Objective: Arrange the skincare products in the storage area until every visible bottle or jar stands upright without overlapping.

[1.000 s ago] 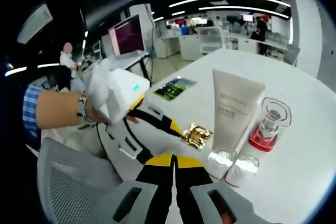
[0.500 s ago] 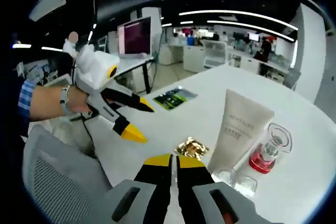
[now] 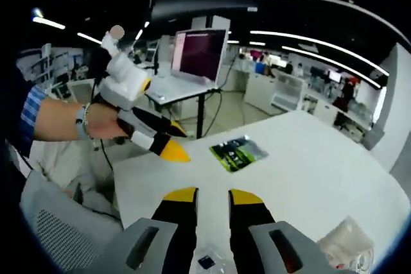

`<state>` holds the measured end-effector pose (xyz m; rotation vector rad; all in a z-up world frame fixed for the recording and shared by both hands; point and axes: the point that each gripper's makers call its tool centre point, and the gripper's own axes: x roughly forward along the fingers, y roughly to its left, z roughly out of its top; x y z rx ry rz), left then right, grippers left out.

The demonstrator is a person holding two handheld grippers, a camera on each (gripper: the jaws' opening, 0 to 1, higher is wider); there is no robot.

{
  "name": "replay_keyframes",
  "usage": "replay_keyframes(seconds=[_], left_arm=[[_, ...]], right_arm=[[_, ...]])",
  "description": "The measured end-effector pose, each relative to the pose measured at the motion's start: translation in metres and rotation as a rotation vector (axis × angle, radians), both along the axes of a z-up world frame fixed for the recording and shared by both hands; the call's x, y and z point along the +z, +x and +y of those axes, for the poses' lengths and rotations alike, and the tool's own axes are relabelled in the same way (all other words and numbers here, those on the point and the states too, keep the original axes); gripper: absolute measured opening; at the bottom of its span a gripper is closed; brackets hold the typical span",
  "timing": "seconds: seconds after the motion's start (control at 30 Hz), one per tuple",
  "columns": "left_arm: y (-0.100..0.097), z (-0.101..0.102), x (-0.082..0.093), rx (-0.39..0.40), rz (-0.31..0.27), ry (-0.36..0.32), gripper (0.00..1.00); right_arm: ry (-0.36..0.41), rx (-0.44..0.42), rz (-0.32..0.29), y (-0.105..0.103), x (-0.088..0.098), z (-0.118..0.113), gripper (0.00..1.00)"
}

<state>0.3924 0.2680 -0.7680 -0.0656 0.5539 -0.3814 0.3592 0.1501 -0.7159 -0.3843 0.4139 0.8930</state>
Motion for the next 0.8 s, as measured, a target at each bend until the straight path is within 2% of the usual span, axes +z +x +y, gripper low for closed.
replay_keyframes(seconds=[0.07, 0.13, 0.23, 0.33, 0.37, 0.4, 0.43, 0.57, 0.67, 0.8], left_arm=[[0.011, 0.013, -0.001, 0.032, 0.000, 0.004, 0.44], [0.019, 0.023, -0.002, 0.061, 0.005, 0.008, 0.42], [0.031, 0.035, -0.003, 0.102, 0.017, -0.005, 0.42], [0.043, 0.044, -0.010, 0.122, 0.053, -0.019, 0.42], [0.052, 0.052, -0.014, 0.126, 0.063, -0.011, 0.42], [0.054, 0.053, -0.015, 0.126, 0.064, -0.008, 0.42], [0.059, 0.054, -0.018, 0.123, 0.071, 0.007, 0.42], [0.085, 0.059, -0.032, 0.094, 0.109, 0.047, 0.42], [0.102, 0.061, -0.042, 0.114, 0.138, 0.003, 0.44], [0.123, 0.068, -0.059, 0.170, 0.169, -0.028, 0.44]], right_arm=[[-0.013, 0.010, -0.026, 0.011, 0.000, 0.015, 0.13], [0.018, -0.004, -0.022, 0.026, -0.001, 0.030, 0.13], [0.094, -0.061, 0.048, 0.051, -0.011, 0.047, 0.14], [0.141, -0.142, 0.096, 0.078, -0.025, 0.053, 0.14], [0.162, -0.159, 0.117, 0.087, -0.032, 0.057, 0.15], [0.165, -0.162, 0.123, 0.089, -0.033, 0.058, 0.15], [0.171, -0.167, 0.141, 0.101, -0.042, 0.065, 0.16], [0.134, -0.209, 0.155, 0.126, -0.064, 0.071, 0.19], [0.134, -0.276, 0.229, 0.141, -0.086, 0.071, 0.21], [0.129, -0.313, 0.263, 0.151, -0.110, 0.069, 0.27]])
